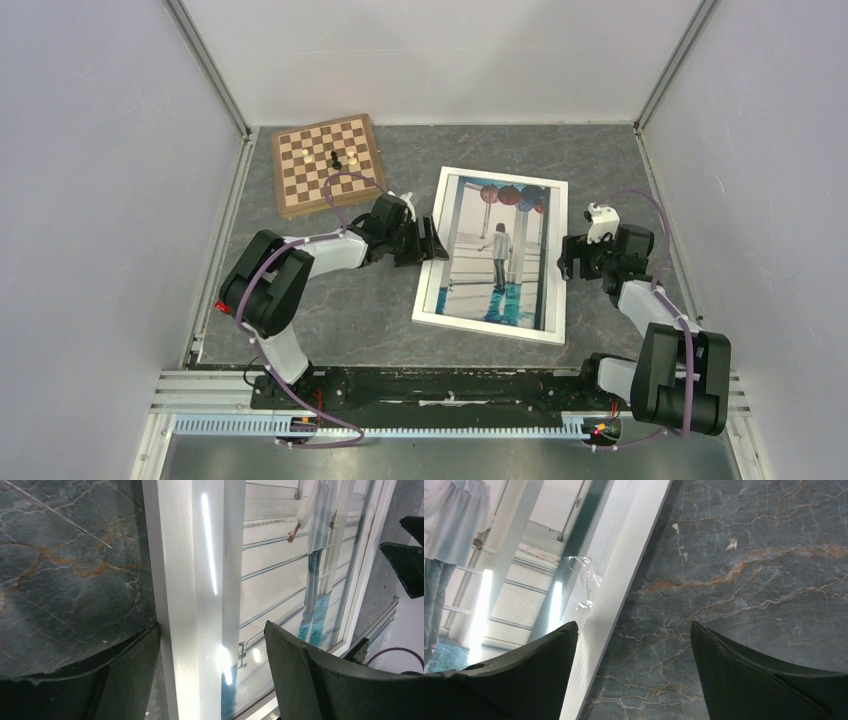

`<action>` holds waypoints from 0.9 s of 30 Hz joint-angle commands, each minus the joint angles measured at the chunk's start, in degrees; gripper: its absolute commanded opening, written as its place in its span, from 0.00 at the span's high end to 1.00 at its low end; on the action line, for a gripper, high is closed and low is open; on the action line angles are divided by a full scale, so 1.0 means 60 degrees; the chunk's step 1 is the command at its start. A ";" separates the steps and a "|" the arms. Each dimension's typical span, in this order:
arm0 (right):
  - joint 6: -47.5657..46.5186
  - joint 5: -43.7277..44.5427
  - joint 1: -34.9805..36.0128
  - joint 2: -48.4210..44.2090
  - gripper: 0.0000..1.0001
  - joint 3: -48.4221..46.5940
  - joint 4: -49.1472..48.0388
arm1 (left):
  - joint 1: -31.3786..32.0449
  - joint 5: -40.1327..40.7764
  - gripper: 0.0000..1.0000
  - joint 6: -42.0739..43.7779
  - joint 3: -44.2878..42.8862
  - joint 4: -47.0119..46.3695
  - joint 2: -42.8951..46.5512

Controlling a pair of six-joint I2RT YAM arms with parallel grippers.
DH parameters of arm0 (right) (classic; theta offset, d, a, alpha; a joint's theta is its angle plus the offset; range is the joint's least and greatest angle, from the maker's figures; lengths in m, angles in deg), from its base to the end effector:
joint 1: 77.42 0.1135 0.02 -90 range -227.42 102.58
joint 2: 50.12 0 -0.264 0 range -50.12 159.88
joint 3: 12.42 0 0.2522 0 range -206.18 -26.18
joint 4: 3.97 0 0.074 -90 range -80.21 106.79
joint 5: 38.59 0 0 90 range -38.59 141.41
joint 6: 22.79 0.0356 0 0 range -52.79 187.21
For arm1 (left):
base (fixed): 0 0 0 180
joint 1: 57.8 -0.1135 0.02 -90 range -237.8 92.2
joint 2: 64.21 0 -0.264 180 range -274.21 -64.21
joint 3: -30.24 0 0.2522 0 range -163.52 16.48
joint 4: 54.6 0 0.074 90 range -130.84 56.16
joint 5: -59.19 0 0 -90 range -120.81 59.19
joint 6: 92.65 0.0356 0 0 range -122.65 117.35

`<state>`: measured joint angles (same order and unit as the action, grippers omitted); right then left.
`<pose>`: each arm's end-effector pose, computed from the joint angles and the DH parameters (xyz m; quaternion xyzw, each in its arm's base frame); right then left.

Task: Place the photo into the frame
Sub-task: Turn over the photo frame at the center of the board, then reset both arms

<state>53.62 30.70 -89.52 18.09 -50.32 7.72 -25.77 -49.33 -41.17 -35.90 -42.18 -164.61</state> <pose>0.2172 -0.0337 0.1596 -0.0848 0.8976 0.0711 0.4266 0.2907 -0.1952 0.1528 0.0074 0.9192 -0.3325 0.2110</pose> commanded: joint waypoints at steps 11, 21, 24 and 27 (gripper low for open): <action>-0.0261 -0.0308 0.0032 0.0850 0.14 -0.1268 -0.0322 | 0.0726 -0.0441 0.18 -0.0786 0.0548 -0.0097 0.0692; -0.0558 -0.0067 0.0025 -0.0862 0.11 -0.1441 -0.0461 | 0.0640 0.1249 0.13 0.0537 -0.0085 0.1118 0.1922; -0.0634 -0.0028 0.0033 -0.1545 0.03 -0.1404 -0.0363 | 0.0546 0.1744 0.09 0.1186 -0.0690 0.1720 0.2367; -0.0678 0.0050 0.0028 -0.2197 0.02 -0.1331 -0.0254 | 0.0394 0.2374 0.06 0.1902 -0.1403 0.2342 0.2753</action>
<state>50.80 30.00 -89.52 9.19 -56.72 7.26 -22.34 -41.71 -37.96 -38.02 -31.82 -152.79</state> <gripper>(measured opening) 0.976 0.923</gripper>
